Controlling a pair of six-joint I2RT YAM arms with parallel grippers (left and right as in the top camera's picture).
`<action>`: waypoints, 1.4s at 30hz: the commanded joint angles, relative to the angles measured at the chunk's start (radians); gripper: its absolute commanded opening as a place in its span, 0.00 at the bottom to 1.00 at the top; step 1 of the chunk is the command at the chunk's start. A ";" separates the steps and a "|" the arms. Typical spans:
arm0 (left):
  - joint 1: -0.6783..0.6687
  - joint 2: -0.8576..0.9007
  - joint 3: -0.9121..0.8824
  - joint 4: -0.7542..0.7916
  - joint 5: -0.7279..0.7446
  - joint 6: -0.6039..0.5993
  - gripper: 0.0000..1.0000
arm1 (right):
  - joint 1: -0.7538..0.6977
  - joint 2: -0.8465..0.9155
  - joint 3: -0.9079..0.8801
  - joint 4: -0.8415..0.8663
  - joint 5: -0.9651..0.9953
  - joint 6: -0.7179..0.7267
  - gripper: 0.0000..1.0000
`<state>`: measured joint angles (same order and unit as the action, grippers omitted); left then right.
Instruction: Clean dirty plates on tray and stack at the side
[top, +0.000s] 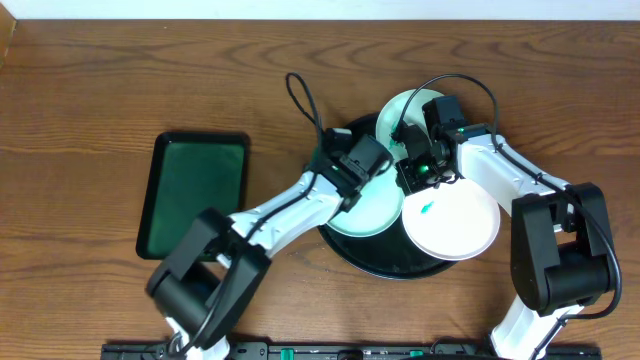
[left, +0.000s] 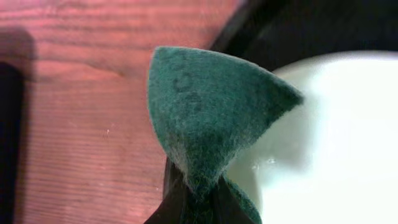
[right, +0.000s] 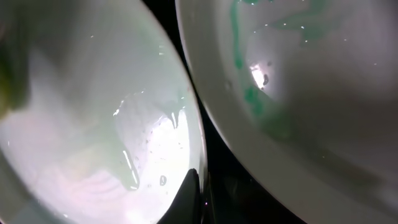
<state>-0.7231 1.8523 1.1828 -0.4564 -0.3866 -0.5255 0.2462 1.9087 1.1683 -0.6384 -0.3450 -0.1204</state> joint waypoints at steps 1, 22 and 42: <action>0.013 -0.068 -0.006 0.062 0.138 -0.026 0.07 | -0.005 0.006 -0.003 -0.004 0.031 -0.008 0.01; 0.074 0.026 -0.036 -0.013 0.003 0.050 0.07 | -0.005 0.006 -0.003 -0.009 0.030 -0.008 0.01; 0.239 -0.517 -0.036 -0.162 0.061 -0.033 0.07 | 0.053 -0.185 -0.003 0.022 -0.038 0.018 0.01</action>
<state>-0.5285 1.3846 1.1412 -0.5888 -0.2989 -0.5499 0.2646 1.8061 1.1667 -0.6224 -0.3935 -0.1093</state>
